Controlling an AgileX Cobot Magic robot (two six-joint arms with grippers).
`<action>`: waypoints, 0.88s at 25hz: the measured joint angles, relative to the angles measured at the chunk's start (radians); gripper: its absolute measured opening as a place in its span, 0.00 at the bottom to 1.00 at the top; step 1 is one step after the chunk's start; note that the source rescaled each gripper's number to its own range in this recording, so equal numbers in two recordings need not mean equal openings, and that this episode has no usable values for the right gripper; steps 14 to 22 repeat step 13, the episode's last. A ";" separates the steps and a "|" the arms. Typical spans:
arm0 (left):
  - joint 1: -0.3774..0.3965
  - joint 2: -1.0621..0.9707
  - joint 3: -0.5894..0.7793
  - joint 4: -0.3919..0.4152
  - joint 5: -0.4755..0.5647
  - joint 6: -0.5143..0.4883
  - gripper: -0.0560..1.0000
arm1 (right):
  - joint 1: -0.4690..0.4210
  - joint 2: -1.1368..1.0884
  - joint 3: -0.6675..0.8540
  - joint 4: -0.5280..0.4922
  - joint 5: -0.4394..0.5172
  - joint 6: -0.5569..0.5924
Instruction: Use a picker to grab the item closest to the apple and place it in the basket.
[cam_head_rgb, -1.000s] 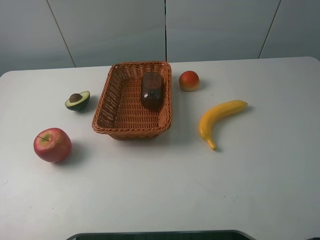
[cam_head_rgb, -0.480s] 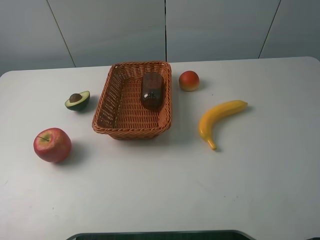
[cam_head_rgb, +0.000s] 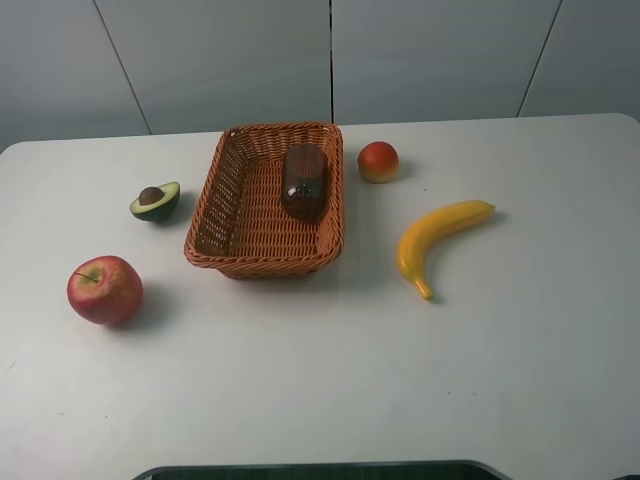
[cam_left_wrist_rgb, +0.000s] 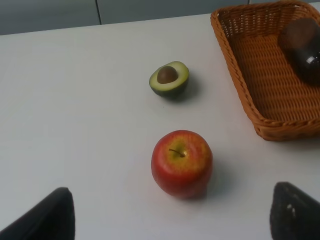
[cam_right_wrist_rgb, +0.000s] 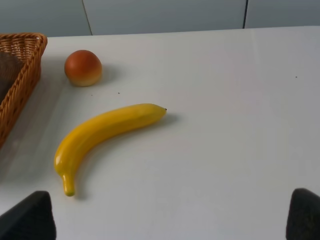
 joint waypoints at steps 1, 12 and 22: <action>0.000 0.000 0.000 0.000 0.000 0.000 1.00 | 0.000 0.000 0.000 0.000 0.000 0.000; 0.000 0.000 0.000 0.000 0.000 0.000 1.00 | 0.000 0.000 0.000 0.000 0.000 0.000; 0.000 0.000 0.000 0.000 0.000 0.000 1.00 | 0.000 0.000 0.000 0.000 0.000 0.000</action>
